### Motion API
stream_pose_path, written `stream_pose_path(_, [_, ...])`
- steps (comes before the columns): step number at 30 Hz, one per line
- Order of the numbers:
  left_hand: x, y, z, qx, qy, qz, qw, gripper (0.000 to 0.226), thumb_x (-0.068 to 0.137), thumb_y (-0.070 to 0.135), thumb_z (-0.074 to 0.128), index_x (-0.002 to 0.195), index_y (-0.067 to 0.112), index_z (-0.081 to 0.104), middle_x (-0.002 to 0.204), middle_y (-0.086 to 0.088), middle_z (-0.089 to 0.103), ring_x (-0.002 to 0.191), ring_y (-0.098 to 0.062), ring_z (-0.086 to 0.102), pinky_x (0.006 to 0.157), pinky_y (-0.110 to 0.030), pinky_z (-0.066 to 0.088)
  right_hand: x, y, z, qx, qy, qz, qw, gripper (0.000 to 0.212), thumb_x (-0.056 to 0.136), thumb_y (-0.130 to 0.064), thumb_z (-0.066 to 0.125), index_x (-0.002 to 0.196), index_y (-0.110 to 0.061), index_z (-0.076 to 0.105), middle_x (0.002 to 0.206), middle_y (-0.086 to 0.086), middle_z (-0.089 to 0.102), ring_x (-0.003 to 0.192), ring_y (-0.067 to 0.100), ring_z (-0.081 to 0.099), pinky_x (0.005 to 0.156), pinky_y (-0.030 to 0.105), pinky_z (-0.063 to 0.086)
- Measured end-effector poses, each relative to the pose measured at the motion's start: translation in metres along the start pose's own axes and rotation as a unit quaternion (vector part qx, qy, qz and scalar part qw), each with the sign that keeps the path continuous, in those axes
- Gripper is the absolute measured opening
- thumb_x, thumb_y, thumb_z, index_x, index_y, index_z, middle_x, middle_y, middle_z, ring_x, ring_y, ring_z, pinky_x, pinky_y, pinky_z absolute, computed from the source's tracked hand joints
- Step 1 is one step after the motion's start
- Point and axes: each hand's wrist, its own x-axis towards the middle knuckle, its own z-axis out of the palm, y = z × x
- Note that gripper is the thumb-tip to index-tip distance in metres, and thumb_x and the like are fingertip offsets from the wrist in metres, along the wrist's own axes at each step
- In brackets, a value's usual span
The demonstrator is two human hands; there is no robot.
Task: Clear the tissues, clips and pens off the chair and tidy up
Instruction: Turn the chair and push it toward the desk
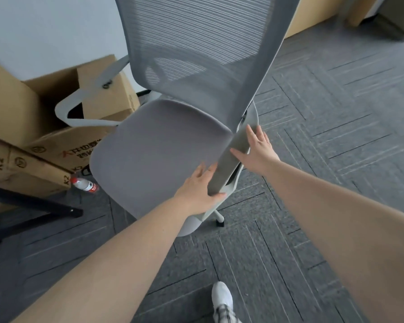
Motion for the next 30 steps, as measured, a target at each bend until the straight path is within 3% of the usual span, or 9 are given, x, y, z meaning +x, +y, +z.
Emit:
stream_pose_path(4, [-0.002,-0.002,0.008,0.009,-0.013,-0.009,1.000,0.080,0.089,0.043,0.051,0.147,0.043,-0.004,0.152,-0.005,0.026,0.134,-0.028,0.039,0.103,-0.037,0.035,0.001,-0.001,0.010,0.005,0.009,0.002,1.000,0.083,0.090,-0.058,0.046,0.153,-0.026,0.003,0.161,0.002,-0.015,0.150,0.021,-0.001,0.118,0.045,0.022])
stream_pose_path(10, [-0.016,-0.010,0.014,0.048,0.030,-0.018,0.998,0.071,0.091,0.047,0.044,0.145,0.048,-0.002,0.141,-0.005,0.041,0.118,-0.029,0.052,0.091,-0.035,0.041,-0.012,-0.004,0.017,-0.009,0.016,-0.003,1.000,0.082,0.090,-0.058,0.044,0.153,-0.023,0.005,0.161,0.008,-0.015,0.149,0.027,0.004,0.118,0.046,0.023])
stream_pose_path(21, [-0.087,-0.082,0.031,0.076,0.045,0.000,0.996,0.068,0.090,0.051,0.045,0.142,0.055,0.002,0.134,0.000,0.044,0.120,-0.024,0.050,0.092,-0.034,0.042,-0.105,-0.022,0.078,-0.004,0.032,0.026,0.999,0.085,0.088,-0.063,0.042,0.153,-0.025,0.002,0.160,0.010,-0.017,0.149,0.027,0.003,0.118,0.046,0.022])
stream_pose_path(26, [-0.142,-0.118,0.055,0.073,0.050,0.020,0.996,0.066,0.089,0.052,0.046,0.141,0.056,0.006,0.112,0.005,0.041,0.112,-0.023,0.051,0.090,-0.035,0.044,-0.169,-0.031,0.113,0.000,0.043,0.033,0.999,0.084,0.089,-0.063,0.041,0.153,-0.024,0.002,0.160,0.011,-0.019,0.149,0.025,-0.006,0.118,0.046,0.022])
stream_pose_path(30, [-0.191,-0.143,0.080,0.078,0.036,0.031,0.996,0.064,0.090,0.052,0.044,0.141,0.056,0.005,0.120,0.003,0.044,0.110,-0.022,0.049,0.088,-0.034,0.042,-0.230,-0.034,0.141,0.003,0.049,0.047,0.998,0.084,0.089,-0.063,0.040,0.153,-0.023,0.002,0.160,0.011,-0.018,0.150,0.023,-0.005,0.118,0.044,0.023])
